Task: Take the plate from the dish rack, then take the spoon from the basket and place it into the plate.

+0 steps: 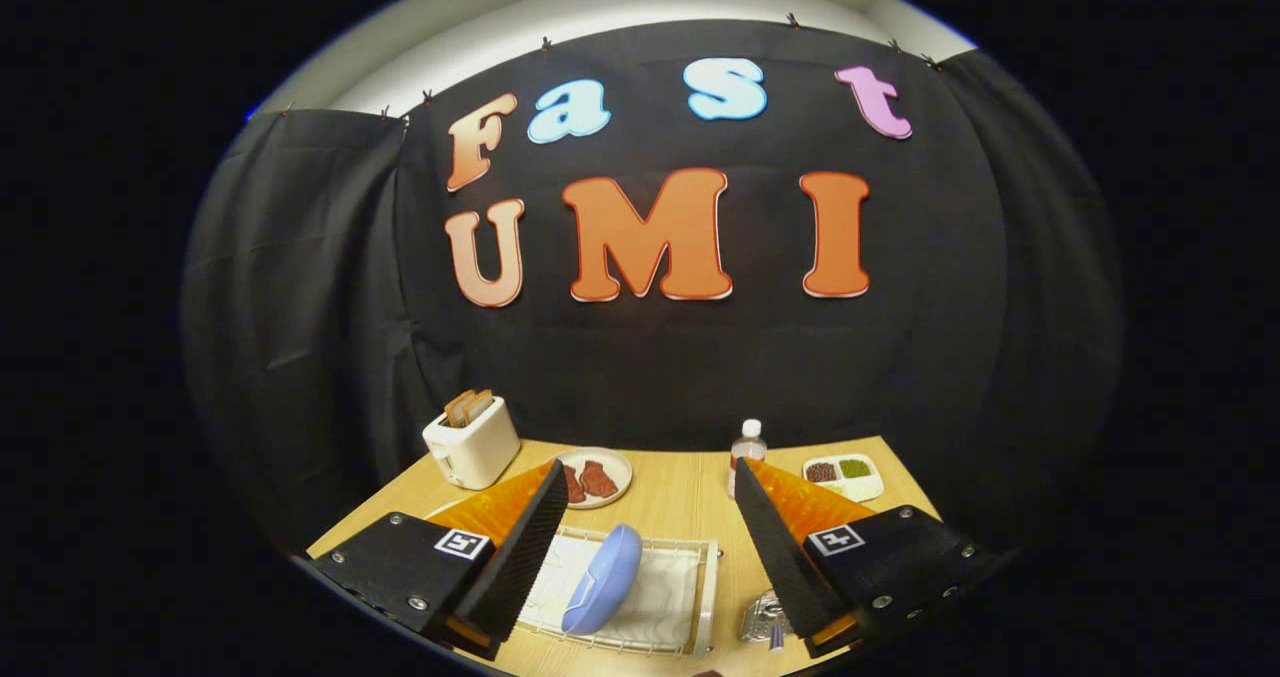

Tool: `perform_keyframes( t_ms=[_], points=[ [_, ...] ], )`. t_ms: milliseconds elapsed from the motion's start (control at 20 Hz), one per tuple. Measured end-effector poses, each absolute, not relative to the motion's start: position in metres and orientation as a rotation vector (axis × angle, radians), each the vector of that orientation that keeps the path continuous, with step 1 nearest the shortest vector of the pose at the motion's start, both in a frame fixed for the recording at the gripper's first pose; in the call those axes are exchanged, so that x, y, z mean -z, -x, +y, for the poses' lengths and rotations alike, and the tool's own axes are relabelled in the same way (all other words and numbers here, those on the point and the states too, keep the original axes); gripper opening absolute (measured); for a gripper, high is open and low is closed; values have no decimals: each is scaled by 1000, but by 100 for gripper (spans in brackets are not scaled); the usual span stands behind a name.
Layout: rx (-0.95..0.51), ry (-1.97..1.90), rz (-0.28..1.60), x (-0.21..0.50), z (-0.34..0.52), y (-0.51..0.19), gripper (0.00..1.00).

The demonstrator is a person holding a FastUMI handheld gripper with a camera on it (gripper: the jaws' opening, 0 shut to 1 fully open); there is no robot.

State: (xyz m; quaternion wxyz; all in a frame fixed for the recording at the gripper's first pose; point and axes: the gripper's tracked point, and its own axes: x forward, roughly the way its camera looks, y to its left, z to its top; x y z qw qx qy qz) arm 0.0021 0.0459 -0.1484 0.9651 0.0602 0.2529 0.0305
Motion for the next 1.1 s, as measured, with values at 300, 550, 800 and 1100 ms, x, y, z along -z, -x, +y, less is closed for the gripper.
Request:
perform_keyframes(
  t_ms=[300,550,800,1100],
  points=[
    [-66,-121,750,213,65,1,99],
    [-76,-98,926,258,74,4,98],
    [-78,-69,1105,297,82,6,98],
    [-69,-72,1299,332,93,19,87]
  ],
)
